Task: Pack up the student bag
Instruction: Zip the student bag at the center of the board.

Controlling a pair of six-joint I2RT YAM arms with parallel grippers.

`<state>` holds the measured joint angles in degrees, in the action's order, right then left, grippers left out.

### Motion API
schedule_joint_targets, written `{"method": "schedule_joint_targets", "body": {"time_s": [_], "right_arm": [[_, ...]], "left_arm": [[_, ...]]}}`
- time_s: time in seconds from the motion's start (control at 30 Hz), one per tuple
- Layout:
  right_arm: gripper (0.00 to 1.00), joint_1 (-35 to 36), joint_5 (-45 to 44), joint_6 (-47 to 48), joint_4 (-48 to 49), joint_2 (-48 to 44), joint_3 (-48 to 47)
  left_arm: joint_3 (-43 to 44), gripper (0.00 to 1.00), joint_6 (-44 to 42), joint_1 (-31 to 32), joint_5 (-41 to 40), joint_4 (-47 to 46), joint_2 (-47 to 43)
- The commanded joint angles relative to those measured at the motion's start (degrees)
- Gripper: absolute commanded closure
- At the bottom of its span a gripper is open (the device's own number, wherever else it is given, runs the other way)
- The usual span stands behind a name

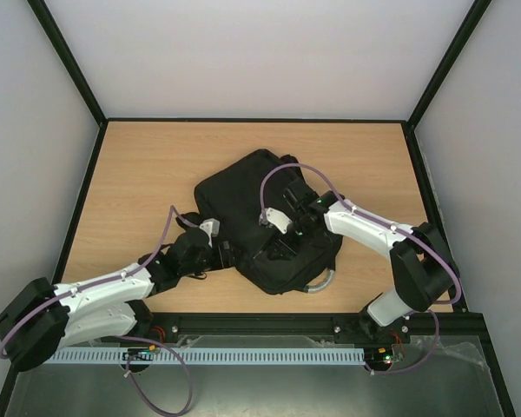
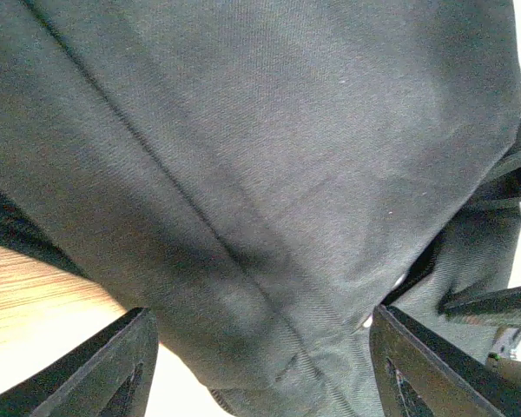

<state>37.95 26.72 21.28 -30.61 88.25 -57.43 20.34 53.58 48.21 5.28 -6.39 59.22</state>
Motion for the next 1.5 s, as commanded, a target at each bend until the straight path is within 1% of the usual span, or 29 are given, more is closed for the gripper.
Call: {"method": "schedule_joint_targets", "body": {"time_s": [0.0,0.13,0.3,0.43,0.5,0.53,0.57,0.6,0.73,0.8,0.83,0.93,1.03,1.17,1.33,1.47], "right_arm": [[0.44,0.74,2.22,0.20,-1.57,1.64,3.07],[0.43,1.12,5.45,0.96,-1.47,1.35,4.26],[0.40,1.94,7.88,2.72,-0.08,-1.64,7.75],[0.38,1.99,9.40,3.93,0.68,-3.81,9.73],[0.37,2.03,10.46,3.95,0.65,-4.35,9.72],[0.31,1.98,11.04,3.92,0.72,-4.70,9.44],[0.14,2.03,12.10,4.17,0.46,-5.36,9.19],[0.01,1.99,13.37,4.49,0.29,-6.35,9.07],[0.00,2.00,16.75,5.31,1.12,-11.78,9.49],[0.00,2.03,18.77,6.01,0.64,-14.74,9.00],[0.00,2.02,19.71,6.49,0.04,-15.91,8.55],[0.00,2.03,21.57,7.70,-2.39,-17.81,6.47],[0.00,1.99,21.09,7.75,-3.97,-18.23,4.61],[0.00,1.95,16.67,3.94,-2.84,-18.14,3.95],[0.00,0.10,6.97,-3.04,-1.42,-15.88,1.58],[0.00,-1.13,8.10,-5.32,-6.17,-13.00,-1.27]], "left_arm": [[-0.89,0.33,2.74,-0.74,3.51,-9.62,2.50],[-0.76,0.37,3.45,-0.78,5.54,-14.06,5.86],[0.07,0.38,3.90,-0.82,7.56,-17.87,10.78],[1.33,0.48,3.15,-0.75,7.99,-18.94,14.37],[1.93,0.54,2.71,-0.75,7.97,-19.24,15.43],[2.28,0.59,2.24,-0.77,7.99,-19.20,15.83],[2.53,0.63,1.86,-0.75,7.90,-18.95,15.96],[2.78,0.68,1.36,-0.74,7.53,-18.40,15.82],[2.36,0.84,0.18,-0.79,5.66,-16.21,14.19],[1.89,0.94,-0.26,-0.75,5.18,-15.48,13.27],[1.78,0.97,-0.46,-0.81,4.73,-15.03,12.88],[1.55,0.98,-1.37,-0.79,3.58,-13.62,11.97],[1.57,0.98,-2.17,-0.77,2.65,-12.29,11.42],[1.39,0.98,-2.43,-0.75,1.98,-11.50,10.24],[0.96,0.98,-2.88,-0.75,1.40,-10.39,8.13],[0.72,0.98,-4.20,-0.77,1.08,-9.24,6.19]]}}
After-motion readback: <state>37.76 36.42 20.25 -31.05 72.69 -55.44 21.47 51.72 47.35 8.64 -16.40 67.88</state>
